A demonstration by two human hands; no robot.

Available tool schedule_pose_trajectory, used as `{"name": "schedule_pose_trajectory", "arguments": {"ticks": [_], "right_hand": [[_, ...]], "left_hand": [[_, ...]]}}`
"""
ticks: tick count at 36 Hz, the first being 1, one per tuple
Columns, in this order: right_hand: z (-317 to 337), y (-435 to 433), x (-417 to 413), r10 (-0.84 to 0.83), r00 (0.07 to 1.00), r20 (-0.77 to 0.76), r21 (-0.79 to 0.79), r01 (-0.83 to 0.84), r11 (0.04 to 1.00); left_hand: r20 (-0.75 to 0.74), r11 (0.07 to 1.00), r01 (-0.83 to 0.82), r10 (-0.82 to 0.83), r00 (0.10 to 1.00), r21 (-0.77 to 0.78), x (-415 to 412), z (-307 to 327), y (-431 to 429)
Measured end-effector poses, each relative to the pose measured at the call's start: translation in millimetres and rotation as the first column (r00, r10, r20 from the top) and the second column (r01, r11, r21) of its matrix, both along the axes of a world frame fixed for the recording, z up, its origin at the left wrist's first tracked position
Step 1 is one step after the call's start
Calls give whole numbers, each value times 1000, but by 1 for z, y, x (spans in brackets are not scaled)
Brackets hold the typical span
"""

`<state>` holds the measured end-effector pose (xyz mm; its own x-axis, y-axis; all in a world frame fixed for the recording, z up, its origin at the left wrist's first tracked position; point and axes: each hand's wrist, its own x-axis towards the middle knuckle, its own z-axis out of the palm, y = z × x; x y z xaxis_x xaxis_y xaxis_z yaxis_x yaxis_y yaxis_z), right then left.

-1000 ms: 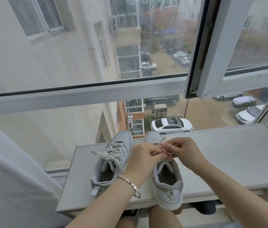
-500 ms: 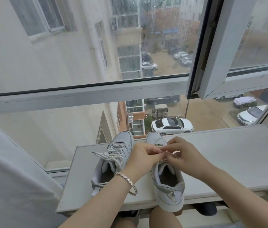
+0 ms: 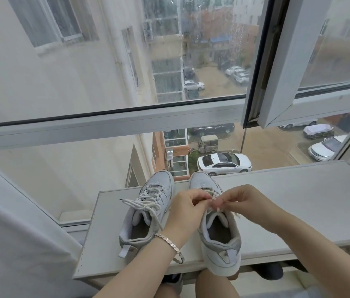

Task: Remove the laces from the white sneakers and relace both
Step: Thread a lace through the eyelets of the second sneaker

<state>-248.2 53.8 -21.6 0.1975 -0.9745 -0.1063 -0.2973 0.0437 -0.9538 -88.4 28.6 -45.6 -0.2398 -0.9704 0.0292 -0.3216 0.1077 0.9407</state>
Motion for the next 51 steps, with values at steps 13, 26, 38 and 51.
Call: {"name": "schedule_pose_trajectory", "arguments": {"ticks": [13, 26, 38, 51], "right_hand": [[-21, 3, 4, -162, 868, -470, -462, -86, 883], [-48, 9, -7, -500, 814, 294, 50, 509, 859], [-40, -2, -4, -487, 856, 172, 175, 460, 871], [-40, 5, -5, -595, 738, 318, 316, 509, 801]], "left_hand": [[-2, 999, 10, -10, 1000, 52, -1, 2, -1], [497, 932, 155, 31, 867, -329, 12, 2, 4], [527, 944, 131, 51, 848, -303, 11, -2, 6], [552, 954, 136, 35, 833, -266, 9, 0, 7]]}}
